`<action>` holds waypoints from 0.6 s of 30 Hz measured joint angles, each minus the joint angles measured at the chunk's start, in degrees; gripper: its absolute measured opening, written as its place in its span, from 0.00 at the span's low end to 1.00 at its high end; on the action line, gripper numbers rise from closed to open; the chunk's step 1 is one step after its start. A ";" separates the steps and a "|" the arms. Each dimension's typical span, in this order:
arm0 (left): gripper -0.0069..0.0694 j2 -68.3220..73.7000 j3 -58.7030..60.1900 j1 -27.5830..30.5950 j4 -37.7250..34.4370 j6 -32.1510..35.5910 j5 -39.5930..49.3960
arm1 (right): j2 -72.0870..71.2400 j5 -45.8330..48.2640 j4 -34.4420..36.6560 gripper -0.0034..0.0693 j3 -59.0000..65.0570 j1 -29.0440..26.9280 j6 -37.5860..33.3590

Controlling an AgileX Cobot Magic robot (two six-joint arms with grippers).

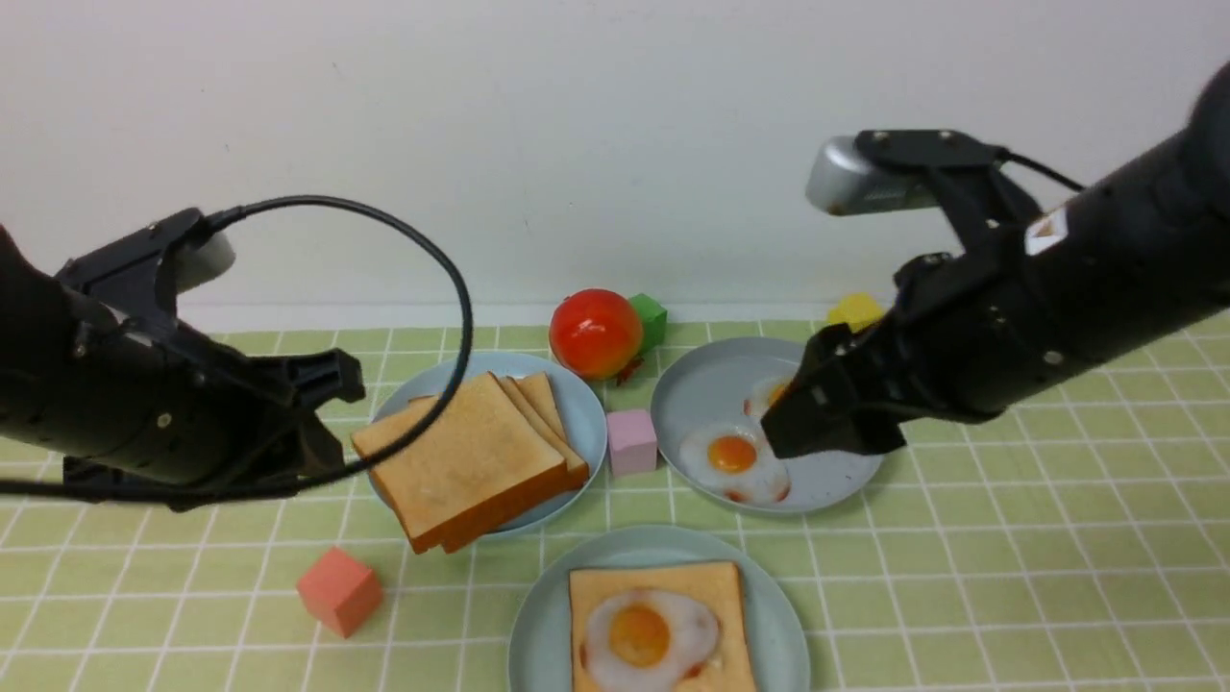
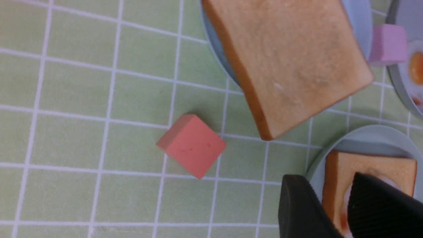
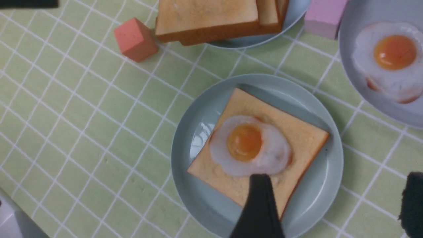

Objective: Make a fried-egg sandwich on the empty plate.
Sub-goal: Use the left arm to grab a slice of bread

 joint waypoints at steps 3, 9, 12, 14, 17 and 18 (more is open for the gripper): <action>0.40 4.51 0.00 4.15 -10.22 7.65 0.13 | -4.11 -0.28 -0.05 0.79 3.51 0.07 -2.21; 0.48 13.93 -0.18 6.10 -23.27 18.90 -2.11 | -8.98 -1.21 1.26 0.79 7.54 0.07 -6.46; 0.54 17.56 -1.42 6.16 -24.43 19.94 -2.66 | -9.75 -1.29 1.92 0.80 7.60 0.07 -7.11; 0.57 19.45 -2.23 6.16 -24.72 20.33 -3.45 | -9.94 -1.31 2.17 0.80 7.60 0.07 -7.18; 0.59 20.62 -2.93 6.16 -25.19 20.99 -4.38 | -9.94 -1.21 2.36 0.80 7.60 0.07 -7.18; 0.59 21.55 -3.32 6.16 -26.33 21.74 -5.55 | -9.94 -1.11 2.47 0.80 7.60 0.07 -7.18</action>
